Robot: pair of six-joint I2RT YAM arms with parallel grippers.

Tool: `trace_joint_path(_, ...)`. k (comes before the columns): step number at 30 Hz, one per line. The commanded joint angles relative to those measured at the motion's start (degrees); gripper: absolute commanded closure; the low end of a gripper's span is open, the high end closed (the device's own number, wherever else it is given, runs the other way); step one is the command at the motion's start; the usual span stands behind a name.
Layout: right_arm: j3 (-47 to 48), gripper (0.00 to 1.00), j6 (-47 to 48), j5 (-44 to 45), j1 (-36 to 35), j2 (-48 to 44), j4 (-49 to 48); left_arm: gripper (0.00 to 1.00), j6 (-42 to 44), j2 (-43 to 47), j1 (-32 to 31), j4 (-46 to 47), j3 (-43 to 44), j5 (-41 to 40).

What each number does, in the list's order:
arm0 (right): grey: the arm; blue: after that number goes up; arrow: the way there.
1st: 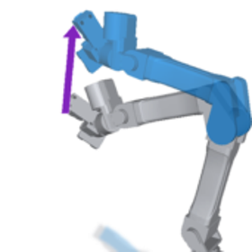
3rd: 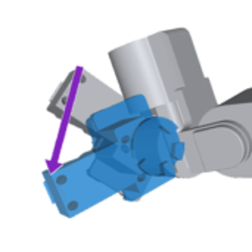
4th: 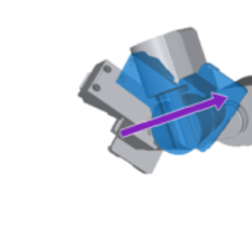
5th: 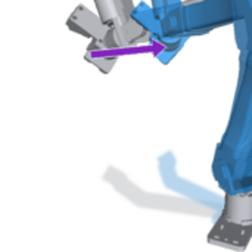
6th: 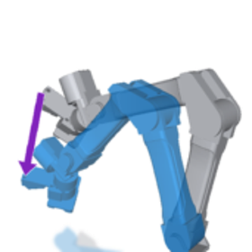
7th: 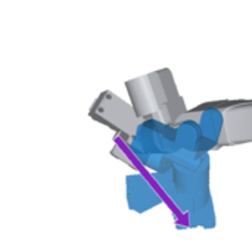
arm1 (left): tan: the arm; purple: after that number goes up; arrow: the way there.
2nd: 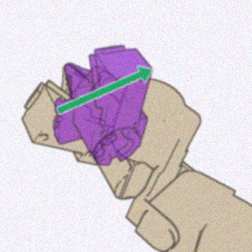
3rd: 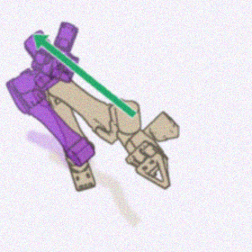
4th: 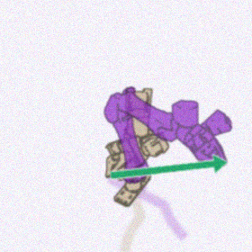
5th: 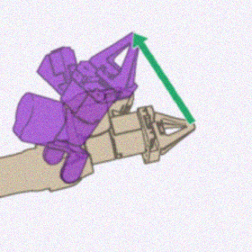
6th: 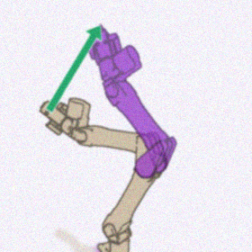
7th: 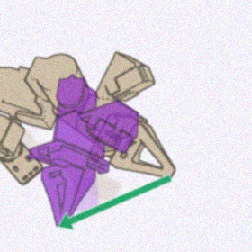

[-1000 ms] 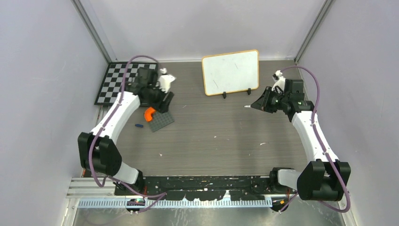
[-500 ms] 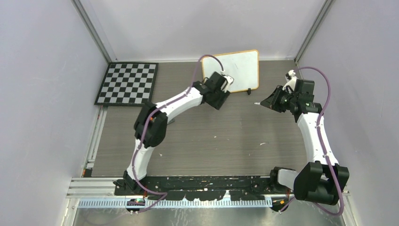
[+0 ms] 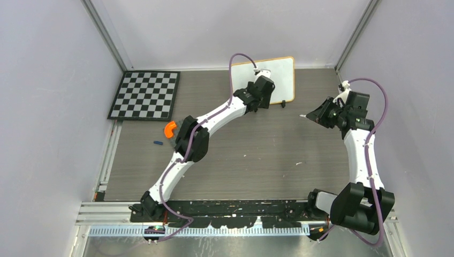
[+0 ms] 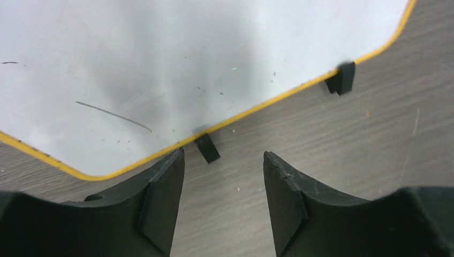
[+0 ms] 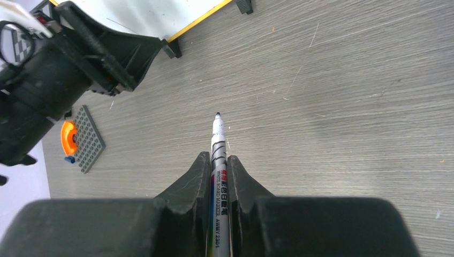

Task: Write a sentence on the whiteboard
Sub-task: Move the whiteboard stand to the center of the board.

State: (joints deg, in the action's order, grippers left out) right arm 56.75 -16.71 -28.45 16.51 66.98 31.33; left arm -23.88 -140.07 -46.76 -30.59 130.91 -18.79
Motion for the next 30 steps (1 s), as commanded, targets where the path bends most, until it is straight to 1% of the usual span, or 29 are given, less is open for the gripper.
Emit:
trace_joint_path(1, 1.7, 1.00, -0.5, -0.7, 0.6, -1.4, -1.9, 0.43, -4.9, -4.1, -0.1, -0.5, 5.6, -6.3)
trace_joint_path(13, 1.6, 1.00, -0.6, -1.3, 0.9, -0.7, -1.9, 0.45, -6.8, -8.0, -0.4, -0.5, 7.0, -11.4)
trace_joint_path(17, 1.5, 1.00, -0.7, -1.5, 0.9, -0.7, -1.9, 0.48, -6.6, -9.4, -0.3, -0.3, 8.1, -12.7)
trace_joint_path(22, 1.7, 1.00, -0.8, -1.5, 1.1, -0.5, -1.9, 0.59, -6.4, -9.9, -0.3, -0.1, 8.4, -11.8)
trace_joint_path(28, 1.6, 1.00, -0.9, -1.9, 1.1, -0.6, -1.9, 0.62, -6.5, -9.9, -0.3, -0.5, 7.8, -12.1)
trace_joint_path(30, 1.6, 1.00, -0.9, -2.0, 1.2, -0.6, -1.8, 0.69, -7.0, -9.4, -0.3, -1.3, 7.5, -12.3)
